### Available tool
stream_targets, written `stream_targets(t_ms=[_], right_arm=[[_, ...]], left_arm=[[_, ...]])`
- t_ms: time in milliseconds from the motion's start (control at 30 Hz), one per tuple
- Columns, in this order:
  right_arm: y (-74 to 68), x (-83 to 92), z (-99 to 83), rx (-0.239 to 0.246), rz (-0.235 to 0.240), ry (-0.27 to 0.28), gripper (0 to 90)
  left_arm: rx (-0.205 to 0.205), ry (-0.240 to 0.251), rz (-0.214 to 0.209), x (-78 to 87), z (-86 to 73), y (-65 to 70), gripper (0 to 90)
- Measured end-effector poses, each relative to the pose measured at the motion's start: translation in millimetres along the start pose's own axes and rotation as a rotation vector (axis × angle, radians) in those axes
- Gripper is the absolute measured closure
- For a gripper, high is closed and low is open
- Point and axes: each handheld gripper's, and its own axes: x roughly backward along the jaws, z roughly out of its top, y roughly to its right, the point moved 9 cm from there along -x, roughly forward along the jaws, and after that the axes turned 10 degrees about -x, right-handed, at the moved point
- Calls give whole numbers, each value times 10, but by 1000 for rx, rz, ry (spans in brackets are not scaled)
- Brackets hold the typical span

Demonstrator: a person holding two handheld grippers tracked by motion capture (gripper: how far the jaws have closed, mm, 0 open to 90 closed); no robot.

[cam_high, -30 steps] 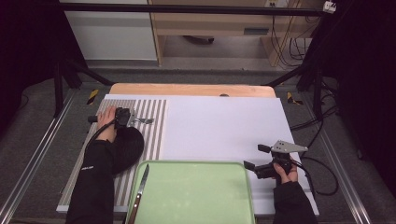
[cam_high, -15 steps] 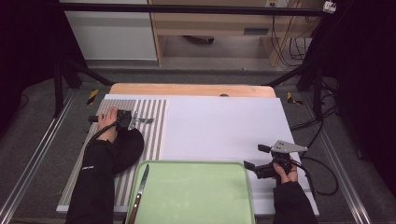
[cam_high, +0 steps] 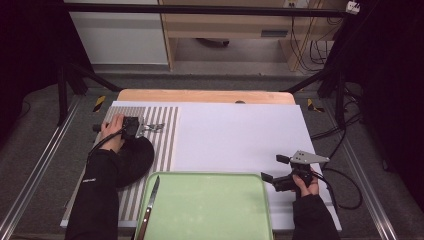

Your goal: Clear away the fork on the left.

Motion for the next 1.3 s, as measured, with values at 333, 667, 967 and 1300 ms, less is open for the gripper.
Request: stream_targets(t_ms=[333, 667, 967, 1300], right_arm=[[-1, 5, 3, -2, 0, 1, 2], [-1, 11, 8, 0, 1, 7, 2], [6, 16, 2, -3, -1, 6, 2], [2, 11, -3, -3, -1, 3, 3]], left_arm=[[48, -21, 20, 237, 104, 0, 768], [135, -2, 37, 476, 222, 70, 768], [172, 13, 58, 714, 361, 101, 768], [214, 55, 62, 934, 525, 163, 768]])
